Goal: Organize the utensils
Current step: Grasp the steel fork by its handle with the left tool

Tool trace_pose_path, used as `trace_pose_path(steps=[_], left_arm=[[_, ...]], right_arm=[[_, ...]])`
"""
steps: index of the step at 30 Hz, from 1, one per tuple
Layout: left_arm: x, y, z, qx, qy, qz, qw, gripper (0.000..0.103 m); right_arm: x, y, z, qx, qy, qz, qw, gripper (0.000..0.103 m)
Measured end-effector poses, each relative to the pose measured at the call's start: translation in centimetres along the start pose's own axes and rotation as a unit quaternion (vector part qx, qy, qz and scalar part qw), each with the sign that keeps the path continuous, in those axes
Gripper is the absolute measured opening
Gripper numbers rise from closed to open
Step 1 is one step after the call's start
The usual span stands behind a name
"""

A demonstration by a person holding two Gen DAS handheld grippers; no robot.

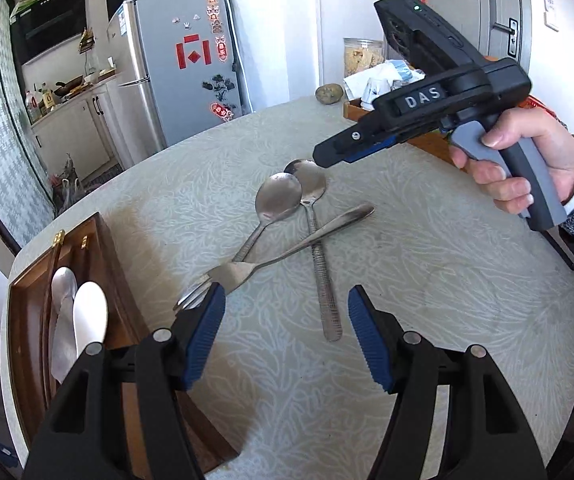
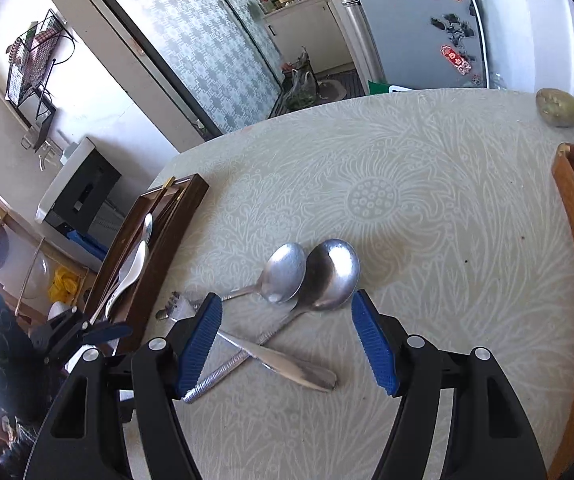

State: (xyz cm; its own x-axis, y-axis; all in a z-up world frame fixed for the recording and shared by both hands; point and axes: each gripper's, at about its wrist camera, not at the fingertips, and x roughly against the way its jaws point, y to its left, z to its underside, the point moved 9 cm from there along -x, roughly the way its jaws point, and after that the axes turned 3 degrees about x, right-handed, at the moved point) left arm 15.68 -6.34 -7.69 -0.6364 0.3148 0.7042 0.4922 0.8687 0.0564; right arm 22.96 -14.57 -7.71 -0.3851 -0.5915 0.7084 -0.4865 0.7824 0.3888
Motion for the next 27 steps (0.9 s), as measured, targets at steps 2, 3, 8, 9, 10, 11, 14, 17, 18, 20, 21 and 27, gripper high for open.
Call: trace_pose_path(steps=[2,3,8,9,10,11,14,17,18,20,21,27], left_arm=[[-1.0,0.4,-0.7,-0.014,0.010,-0.012,0.9998,0.067],[-1.8,0.7,-1.0,-0.028,0.022,-0.018,0.9992,0.067],[-4.9,2.8,-0.5,-0.059,0.077,-0.047,0.9942,0.067],[-5.3,3.1,-0.2,-0.060,0.085,-0.050,0.9933,0.067],[-5.6,3.4,0.0,-0.061,0.087,-0.049,0.9931,0.068],[-5.7,3.6,-0.1,-0.056,0.086,-0.044,0.9938,0.068],[-6.2,4.3,-0.3,-0.041,0.093,-0.037,0.9942,0.068],[-6.5,4.6,-0.1,-0.020,0.104,-0.016,0.9943,0.066],[-6.5,4.3,0.0,-0.014,0.105,-0.004,0.9943,0.056],[-6.4,4.3,0.2,-0.006,0.104,-0.004,0.9945,0.045],[-6.3,4.1,0.3,-0.001,0.104,-0.003,0.9945,0.035],[-5.4,2.1,1.1,-0.023,0.105,-0.008,0.9942,0.008]], right_arm=[[0.2,0.2,0.3,0.003,-0.001,-0.004,1.000,0.068],[0.3,0.1,0.4,0.002,-0.003,-0.006,1.000,0.068],[0.5,-0.6,0.8,-0.006,-0.005,-0.013,1.000,0.068],[0.5,-0.8,0.8,-0.008,-0.006,-0.013,1.000,0.068],[0.4,-1.0,0.8,-0.011,-0.006,-0.015,1.000,0.068],[0.3,-1.1,0.8,-0.013,-0.005,-0.018,1.000,0.068],[-0.1,-1.3,1.1,-0.019,-0.002,-0.025,1.000,0.068],[-0.3,-1.5,1.4,-0.023,0.002,-0.022,1.000,0.068],[-0.3,-1.6,1.5,-0.025,0.003,-0.020,0.999,0.068],[-0.2,-1.7,1.8,-0.030,0.004,-0.016,0.999,0.068],[-0.2,-1.7,2.0,-0.034,0.006,-0.017,0.999,0.068],[0.0,-1.7,3.3,-0.051,0.008,-0.014,0.999,0.068]])
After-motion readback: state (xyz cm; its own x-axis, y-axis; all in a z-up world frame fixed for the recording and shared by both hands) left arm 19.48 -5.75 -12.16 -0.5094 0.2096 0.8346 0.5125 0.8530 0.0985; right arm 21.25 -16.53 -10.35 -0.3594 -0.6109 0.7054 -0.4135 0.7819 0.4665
